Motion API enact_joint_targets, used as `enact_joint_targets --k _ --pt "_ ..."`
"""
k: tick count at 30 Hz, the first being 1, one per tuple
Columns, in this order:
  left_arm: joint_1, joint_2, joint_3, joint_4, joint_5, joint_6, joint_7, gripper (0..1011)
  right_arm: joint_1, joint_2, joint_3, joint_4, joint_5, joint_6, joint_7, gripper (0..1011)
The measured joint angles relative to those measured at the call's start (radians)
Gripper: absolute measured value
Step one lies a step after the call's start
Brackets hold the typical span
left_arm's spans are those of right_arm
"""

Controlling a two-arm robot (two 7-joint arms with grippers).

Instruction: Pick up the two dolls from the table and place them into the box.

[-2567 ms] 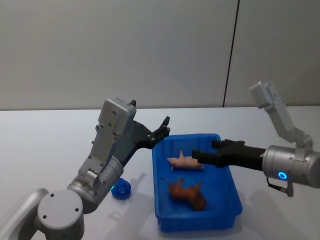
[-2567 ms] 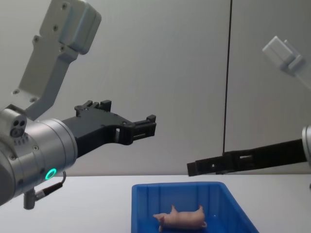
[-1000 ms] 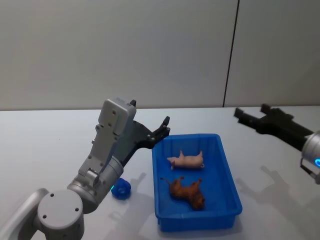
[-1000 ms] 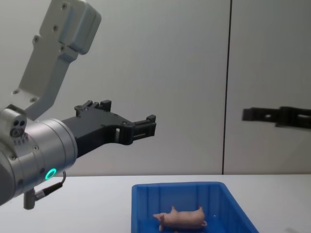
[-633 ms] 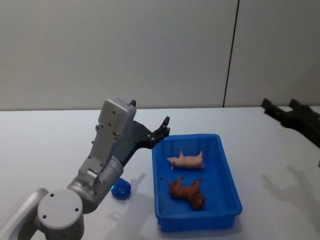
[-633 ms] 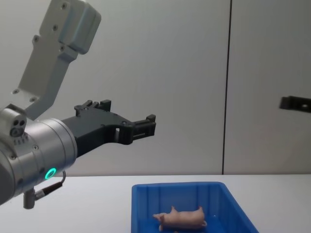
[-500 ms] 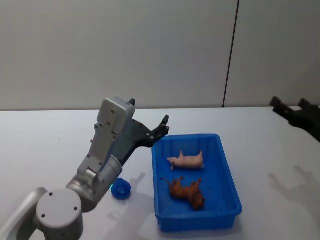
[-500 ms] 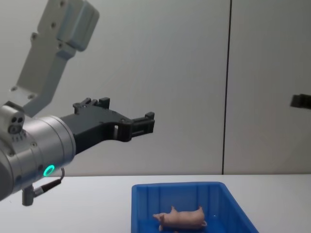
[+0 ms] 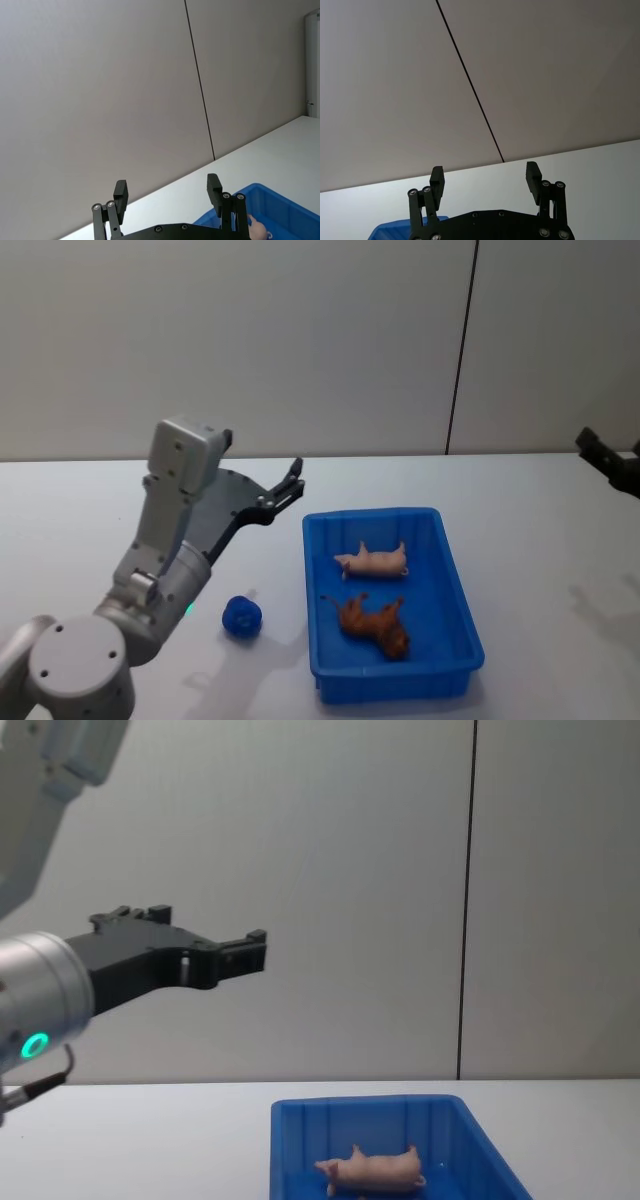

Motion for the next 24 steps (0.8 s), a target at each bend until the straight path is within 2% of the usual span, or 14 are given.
enact_joint_targets --k 15,17,24 --pt "0.102 0.097 -0.035 -0.117 -0.127 0.127 0.029 1001 -0.011 0.005 0.009 -0.004 0.015 -0.019 -0.018 1001" --pt "0.119 0.113 -0.040 -0.132 -0.152 0.158 0.021 1001 -0.012 0.006 0.010 -0.004 0.016 -0.021 -0.020 1001" --pt "0.143 0.144 -0.047 -0.147 -0.194 0.233 -0.025 1001 -0.014 0.006 0.011 -0.005 0.018 -0.024 -0.023 1001"
